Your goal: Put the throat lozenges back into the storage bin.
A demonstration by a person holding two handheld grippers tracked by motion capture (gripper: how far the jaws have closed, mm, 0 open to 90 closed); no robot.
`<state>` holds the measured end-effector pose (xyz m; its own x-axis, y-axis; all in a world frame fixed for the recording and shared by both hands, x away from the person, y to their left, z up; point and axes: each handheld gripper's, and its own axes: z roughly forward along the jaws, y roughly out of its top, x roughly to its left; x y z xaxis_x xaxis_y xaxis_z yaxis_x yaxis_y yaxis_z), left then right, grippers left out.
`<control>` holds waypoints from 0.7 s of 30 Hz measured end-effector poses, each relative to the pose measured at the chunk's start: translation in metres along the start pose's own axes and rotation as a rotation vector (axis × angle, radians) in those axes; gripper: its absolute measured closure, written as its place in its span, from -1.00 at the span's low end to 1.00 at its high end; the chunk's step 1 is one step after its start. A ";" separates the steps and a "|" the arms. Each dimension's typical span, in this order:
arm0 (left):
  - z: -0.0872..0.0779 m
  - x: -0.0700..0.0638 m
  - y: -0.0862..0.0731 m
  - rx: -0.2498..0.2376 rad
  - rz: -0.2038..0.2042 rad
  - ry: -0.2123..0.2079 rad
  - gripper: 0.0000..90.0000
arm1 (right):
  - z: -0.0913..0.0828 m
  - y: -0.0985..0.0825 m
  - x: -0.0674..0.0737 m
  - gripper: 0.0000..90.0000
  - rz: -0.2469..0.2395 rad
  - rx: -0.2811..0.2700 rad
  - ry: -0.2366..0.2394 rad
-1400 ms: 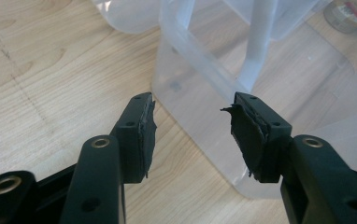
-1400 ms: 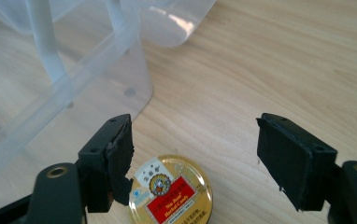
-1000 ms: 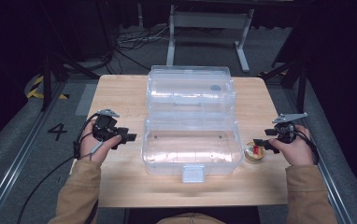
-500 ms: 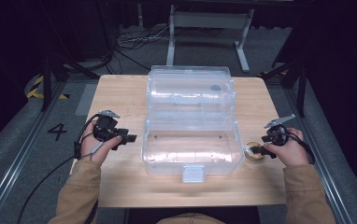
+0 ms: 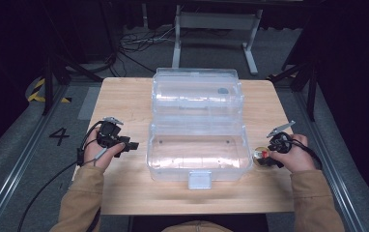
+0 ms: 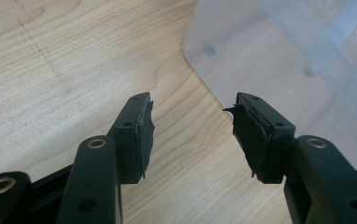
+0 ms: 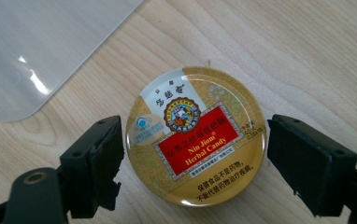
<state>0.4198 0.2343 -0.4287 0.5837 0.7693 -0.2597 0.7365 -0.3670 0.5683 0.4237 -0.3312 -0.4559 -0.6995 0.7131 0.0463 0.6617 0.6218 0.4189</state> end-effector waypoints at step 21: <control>0.001 0.003 -0.004 0.018 -0.012 -0.001 0.06 | 0.019 0.002 0.003 -0.63 -0.035 0.062 -0.013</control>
<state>0.4194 0.2374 -0.4326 0.5754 0.7729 -0.2675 0.7495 -0.3674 0.5506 0.4280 -0.3222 -0.4723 -0.7194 0.6943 0.0203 0.6524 0.6652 0.3631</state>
